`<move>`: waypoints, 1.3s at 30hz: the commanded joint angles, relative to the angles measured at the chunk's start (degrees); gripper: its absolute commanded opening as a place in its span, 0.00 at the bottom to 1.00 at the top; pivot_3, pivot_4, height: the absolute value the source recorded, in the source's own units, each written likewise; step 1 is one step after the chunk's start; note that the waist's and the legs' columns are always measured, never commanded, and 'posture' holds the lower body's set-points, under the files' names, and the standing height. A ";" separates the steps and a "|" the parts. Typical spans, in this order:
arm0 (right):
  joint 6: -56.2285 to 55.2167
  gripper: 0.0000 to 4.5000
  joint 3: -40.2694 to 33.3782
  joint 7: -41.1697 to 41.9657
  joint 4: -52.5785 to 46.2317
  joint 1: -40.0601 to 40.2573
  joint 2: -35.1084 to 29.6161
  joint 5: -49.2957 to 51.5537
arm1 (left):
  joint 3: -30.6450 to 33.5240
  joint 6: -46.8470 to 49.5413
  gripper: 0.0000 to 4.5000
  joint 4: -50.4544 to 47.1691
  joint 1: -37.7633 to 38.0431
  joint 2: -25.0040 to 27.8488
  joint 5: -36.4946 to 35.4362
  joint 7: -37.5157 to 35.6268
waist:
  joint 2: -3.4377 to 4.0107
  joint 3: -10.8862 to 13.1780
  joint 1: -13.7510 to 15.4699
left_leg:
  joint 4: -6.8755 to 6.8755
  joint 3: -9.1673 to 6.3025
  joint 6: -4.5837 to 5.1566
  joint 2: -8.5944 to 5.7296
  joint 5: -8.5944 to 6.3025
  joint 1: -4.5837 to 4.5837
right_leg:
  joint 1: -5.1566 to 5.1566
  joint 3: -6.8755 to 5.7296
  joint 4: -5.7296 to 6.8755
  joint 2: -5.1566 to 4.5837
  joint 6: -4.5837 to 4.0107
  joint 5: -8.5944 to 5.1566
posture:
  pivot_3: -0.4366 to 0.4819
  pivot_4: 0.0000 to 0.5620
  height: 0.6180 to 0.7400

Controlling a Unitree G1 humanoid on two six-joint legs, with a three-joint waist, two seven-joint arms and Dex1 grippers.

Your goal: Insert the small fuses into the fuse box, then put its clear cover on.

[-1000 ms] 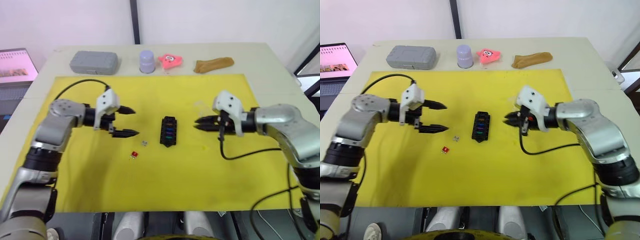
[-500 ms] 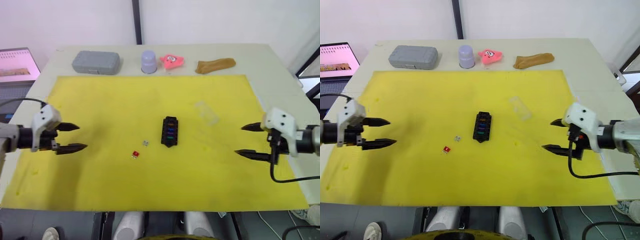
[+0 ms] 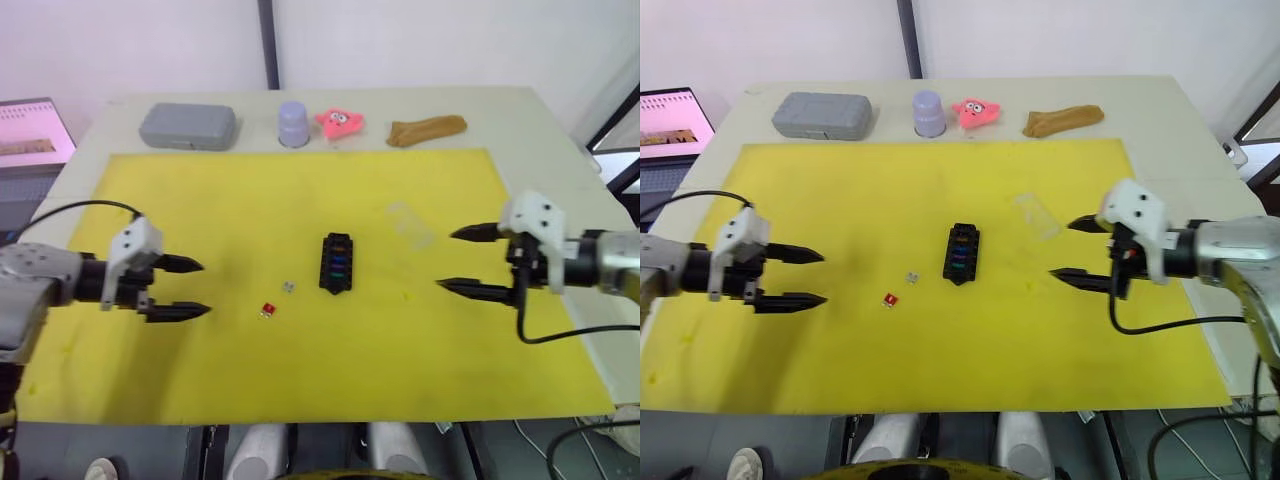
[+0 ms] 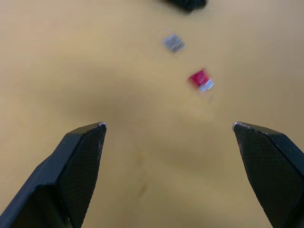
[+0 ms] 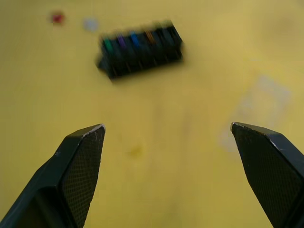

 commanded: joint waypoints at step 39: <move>3.83 1.00 18.20 -5.30 -6.67 -15.92 8.66 -0.85 | -19.28 32.34 0.81 18.48 -16.24 -11.81 -7.84 -2.55 | -0.01 -0.02 0.12 | 0.05 -0.05 -0.01 -0.14 0.01 -0.01 | 0.00 0.00 0.02 -0.06 0.00 0.00 | 0.48 0.27 1.00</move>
